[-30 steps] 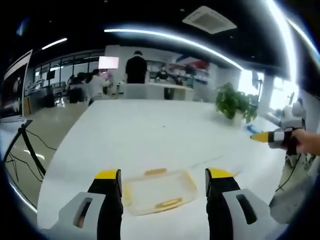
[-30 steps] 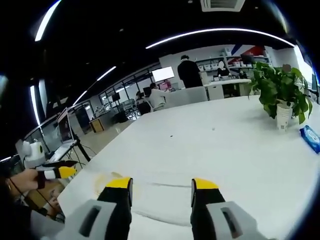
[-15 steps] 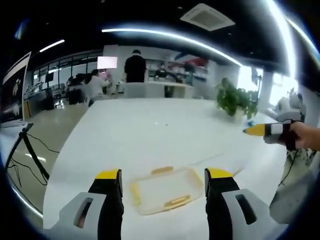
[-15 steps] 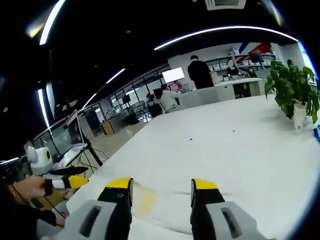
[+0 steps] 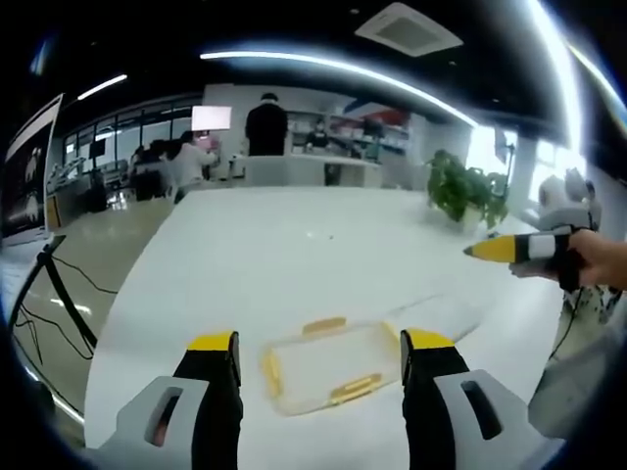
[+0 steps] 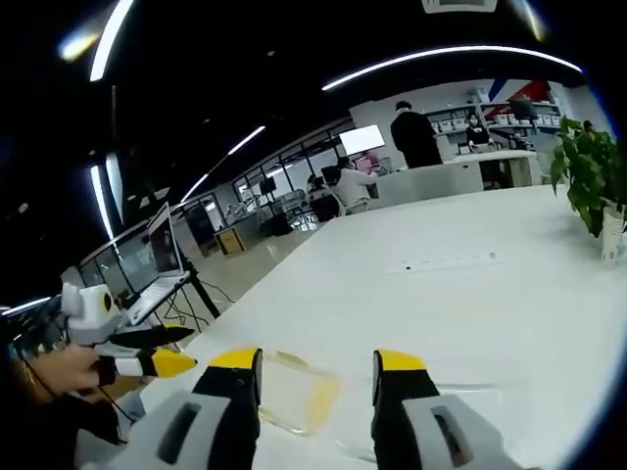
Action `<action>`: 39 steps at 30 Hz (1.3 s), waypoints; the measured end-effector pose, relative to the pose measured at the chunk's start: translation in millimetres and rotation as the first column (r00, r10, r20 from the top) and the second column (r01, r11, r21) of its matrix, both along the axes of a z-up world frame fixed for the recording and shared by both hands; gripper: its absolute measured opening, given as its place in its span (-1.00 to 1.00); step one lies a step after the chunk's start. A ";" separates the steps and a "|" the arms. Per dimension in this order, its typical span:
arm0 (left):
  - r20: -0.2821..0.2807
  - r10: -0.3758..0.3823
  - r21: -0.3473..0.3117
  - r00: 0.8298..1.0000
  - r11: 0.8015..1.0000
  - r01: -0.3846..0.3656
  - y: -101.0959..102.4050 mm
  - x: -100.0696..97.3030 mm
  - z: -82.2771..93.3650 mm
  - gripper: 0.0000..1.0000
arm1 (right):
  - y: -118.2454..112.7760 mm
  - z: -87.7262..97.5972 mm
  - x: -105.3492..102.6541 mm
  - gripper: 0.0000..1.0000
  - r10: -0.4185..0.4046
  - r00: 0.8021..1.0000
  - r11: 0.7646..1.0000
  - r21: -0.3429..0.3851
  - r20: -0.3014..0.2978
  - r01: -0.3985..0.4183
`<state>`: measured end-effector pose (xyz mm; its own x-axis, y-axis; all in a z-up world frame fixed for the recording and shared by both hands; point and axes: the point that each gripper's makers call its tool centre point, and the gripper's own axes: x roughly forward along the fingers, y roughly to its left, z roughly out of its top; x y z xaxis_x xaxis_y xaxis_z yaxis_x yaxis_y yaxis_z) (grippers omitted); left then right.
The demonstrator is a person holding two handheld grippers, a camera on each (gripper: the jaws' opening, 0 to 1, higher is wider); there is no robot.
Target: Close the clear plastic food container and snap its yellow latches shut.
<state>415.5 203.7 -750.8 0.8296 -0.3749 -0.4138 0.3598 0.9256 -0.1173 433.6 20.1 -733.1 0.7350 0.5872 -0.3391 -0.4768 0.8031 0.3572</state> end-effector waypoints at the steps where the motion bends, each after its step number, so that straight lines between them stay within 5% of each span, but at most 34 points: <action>1: -0.001 0.001 0.004 1.000 1.000 -0.001 0.4 0.4 -0.7 0.32 | 1.8 -0.2 0.7 -0.17 0.002 1.000 1.000 0.003 -0.003 -0.002; 16: 0.012 0.003 0.020 1.000 1.000 -0.004 3.5 10.2 -0.8 0.33 | 41.7 -1.7 8.3 -0.18 0.056 0.998 0.998 0.029 -0.008 -0.055; 32: 0.004 0.031 0.009 1.000 0.999 -0.031 5.2 14.9 -7.8 0.20 | 51.1 -34.8 7.4 -0.33 0.008 0.997 0.997 -0.073 -0.074 -0.013; 39: -0.009 0.048 0.014 0.999 0.999 -0.048 7.9 16.5 -17.2 0.20 | 60.7 -46.9 3.2 -0.42 0.011 0.998 0.994 -0.112 -0.056 -0.017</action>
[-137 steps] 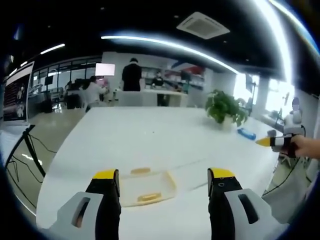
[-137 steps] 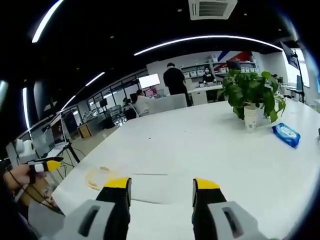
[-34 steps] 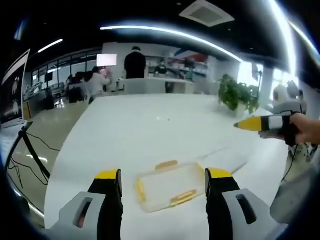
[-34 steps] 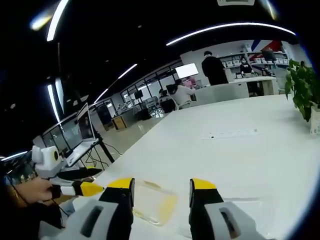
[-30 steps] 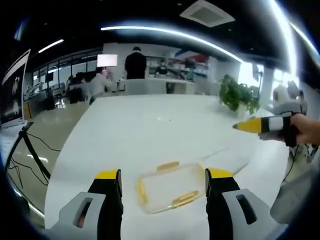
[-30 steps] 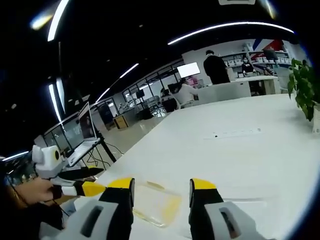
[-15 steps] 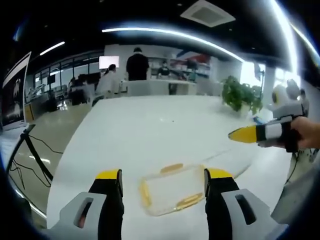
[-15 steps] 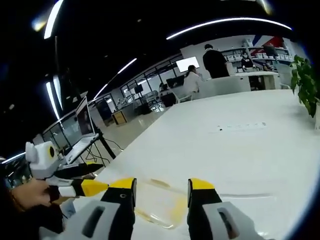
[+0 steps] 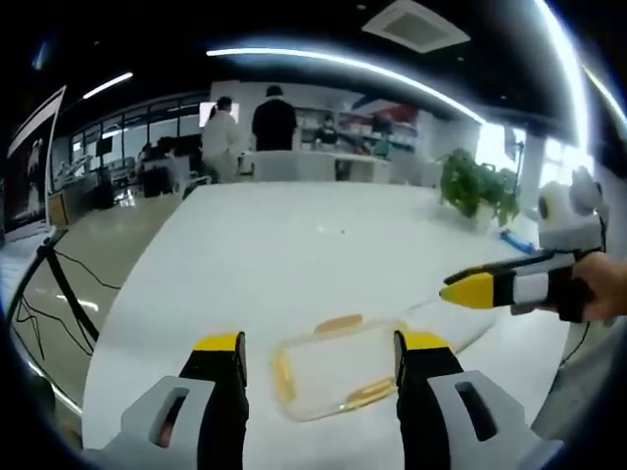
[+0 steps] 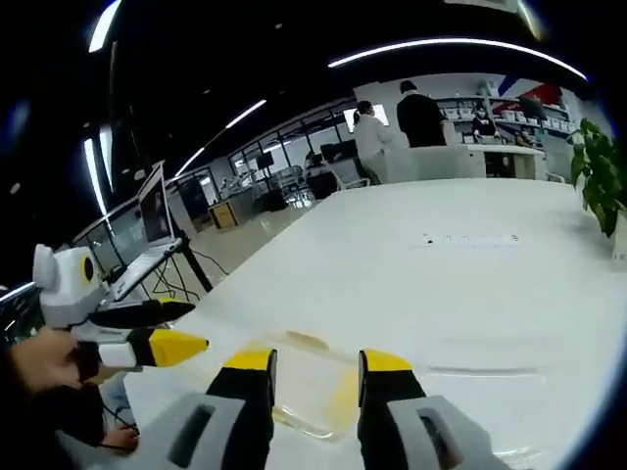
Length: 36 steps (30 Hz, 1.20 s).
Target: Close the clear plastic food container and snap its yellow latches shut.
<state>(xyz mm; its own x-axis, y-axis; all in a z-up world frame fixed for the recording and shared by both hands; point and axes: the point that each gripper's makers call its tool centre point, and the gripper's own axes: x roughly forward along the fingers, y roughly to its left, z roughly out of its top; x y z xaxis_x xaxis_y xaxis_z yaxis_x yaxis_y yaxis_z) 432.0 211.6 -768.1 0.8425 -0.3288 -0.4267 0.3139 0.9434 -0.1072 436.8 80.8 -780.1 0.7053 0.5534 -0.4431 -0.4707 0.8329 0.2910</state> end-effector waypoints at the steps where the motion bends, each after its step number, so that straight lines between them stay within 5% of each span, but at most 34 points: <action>1: 0.000 0.001 0.001 1.000 1.000 -0.001 0.3 0.3 -2.5 0.18 | -0.5 -2.3 -0.2 -0.45 -0.003 1.000 1.000 -0.013 0.002 0.003; 3: -0.003 0.003 0.003 1.000 1.000 -0.003 0.4 0.9 -8.8 0.14 | -9.4 -9.6 3.2 -0.50 -0.049 0.998 0.996 -0.078 0.028 0.051; 24: -0.093 0.015 0.012 0.996 1.000 -0.014 4.0 7.3 -56.8 0.03 | 4.7 -57.3 -4.2 -0.64 -0.053 0.998 0.988 -0.145 -0.020 0.049; 36: -0.117 0.020 0.024 0.993 1.000 -0.017 3.5 8.4 -71.3 -0.06 | 0.0 -72.6 -1.0 -0.71 -0.122 0.992 0.980 -0.161 -0.035 0.114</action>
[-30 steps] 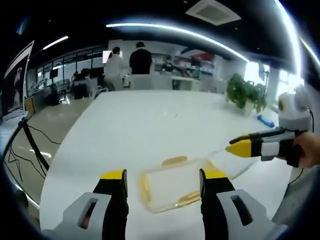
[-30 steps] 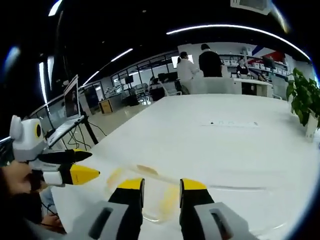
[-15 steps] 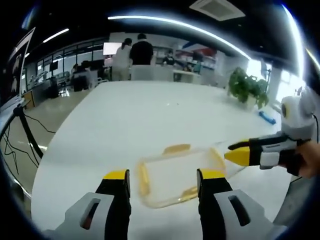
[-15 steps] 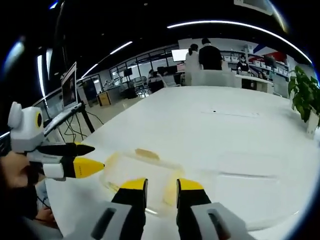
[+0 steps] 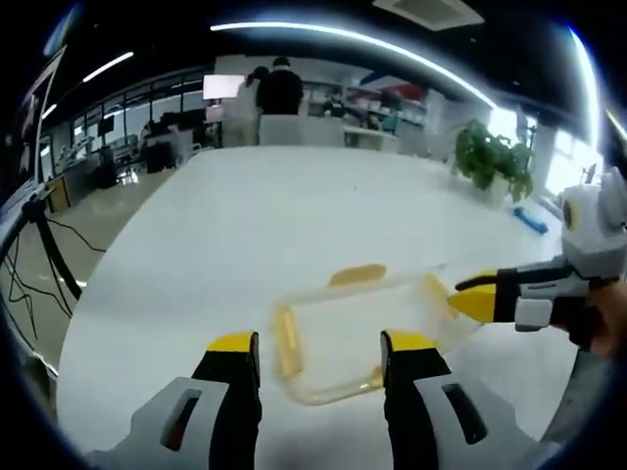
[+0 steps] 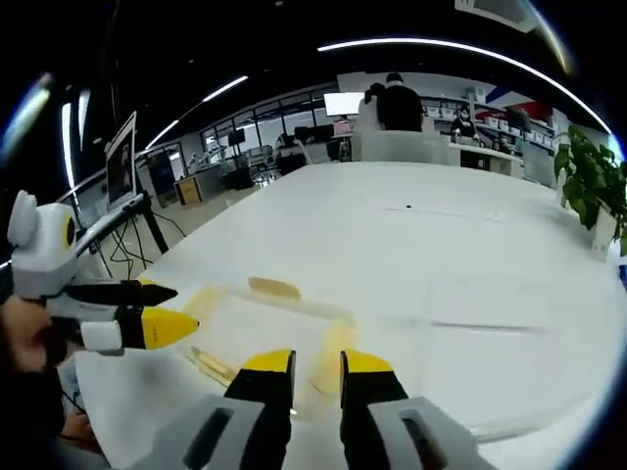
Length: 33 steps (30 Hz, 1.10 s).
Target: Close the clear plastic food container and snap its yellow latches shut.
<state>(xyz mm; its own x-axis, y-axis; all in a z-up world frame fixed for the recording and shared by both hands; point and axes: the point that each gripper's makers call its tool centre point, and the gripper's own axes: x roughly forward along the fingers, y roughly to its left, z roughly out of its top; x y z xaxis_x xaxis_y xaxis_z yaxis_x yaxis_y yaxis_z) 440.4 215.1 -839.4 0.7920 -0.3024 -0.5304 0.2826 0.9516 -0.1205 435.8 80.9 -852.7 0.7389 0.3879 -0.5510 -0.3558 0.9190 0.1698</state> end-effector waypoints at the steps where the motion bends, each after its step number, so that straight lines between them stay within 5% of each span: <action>1: 0.001 0.002 -0.003 1.000 1.000 -0.002 -0.1 0.4 -0.9 -0.07 | 0.4 -1.5 -0.2 -0.71 -0.001 1.000 1.000 0.000 -0.004 0.001; 33: -0.032 -0.008 0.043 0.999 0.999 0.009 2.8 6.8 -22.9 -0.49 | -0.3 -13.7 4.2 -0.87 0.012 1.000 0.999 -0.035 -0.011 -0.013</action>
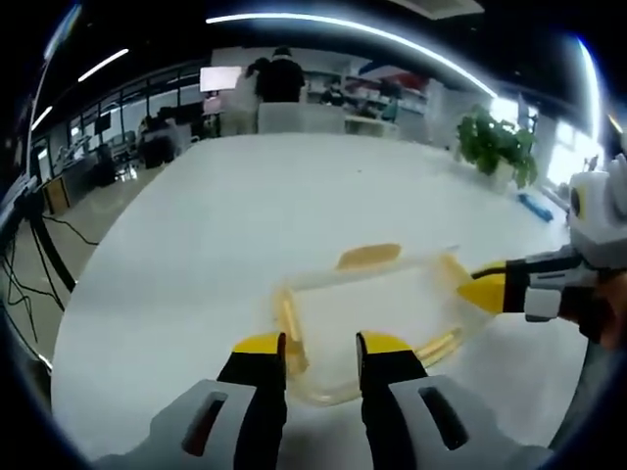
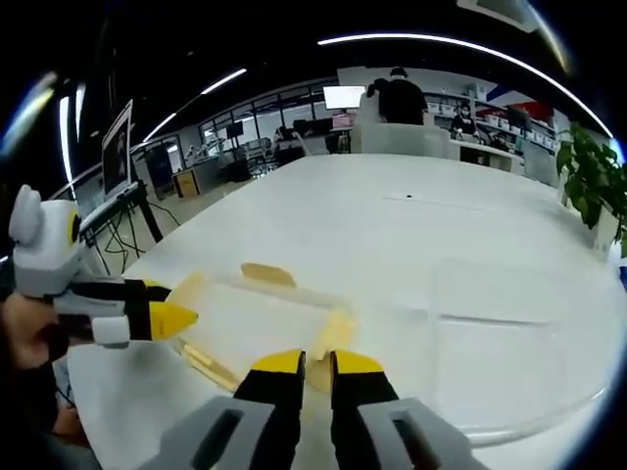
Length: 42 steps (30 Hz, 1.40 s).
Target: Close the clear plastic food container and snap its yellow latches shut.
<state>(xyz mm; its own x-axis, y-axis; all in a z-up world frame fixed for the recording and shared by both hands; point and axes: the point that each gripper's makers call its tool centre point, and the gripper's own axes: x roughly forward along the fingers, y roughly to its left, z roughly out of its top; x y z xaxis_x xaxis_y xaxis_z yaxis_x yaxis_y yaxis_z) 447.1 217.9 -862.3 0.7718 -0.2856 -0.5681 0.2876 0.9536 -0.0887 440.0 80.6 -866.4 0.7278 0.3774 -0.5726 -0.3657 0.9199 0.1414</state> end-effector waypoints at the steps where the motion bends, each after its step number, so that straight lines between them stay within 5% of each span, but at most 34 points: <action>1: 0.000 0.002 -0.001 1.000 1.000 -0.002 0.1 0.2 0.0 -0.51 | 0.1 -0.2 0.1 -0.87 0.002 1.000 1.000 -0.004 0.000 -0.002; 8: 0.016 0.037 0.049 0.999 0.998 -0.037 12.4 3.7 2.0 -0.92 | -0.8 -0.4 0.0 -0.88 0.000 1.000 1.000 0.000 0.002 0.000; 25: 0.006 0.040 0.076 0.999 0.996 -0.040 16.7 -2.1 8.0 -0.93 | 1.8 5.6 -1.5 -0.94 0.024 1.000 1.000 0.002 0.011 -0.024; 42: 0.061 0.059 0.064 0.996 0.996 -0.063 20.1 2.1 36.2 -0.94 | 4.5 28.3 3.7 -0.94 0.025 0.998 0.999 0.019 0.058 -0.026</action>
<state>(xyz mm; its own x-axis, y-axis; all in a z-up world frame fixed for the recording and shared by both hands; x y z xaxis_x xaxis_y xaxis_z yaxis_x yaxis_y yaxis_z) 449.2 238.0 -826.0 0.8193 -0.2006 -0.5371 0.2317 0.9727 -0.0100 443.7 85.1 -838.1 0.7495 0.4071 -0.5220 -0.3975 0.9073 0.1369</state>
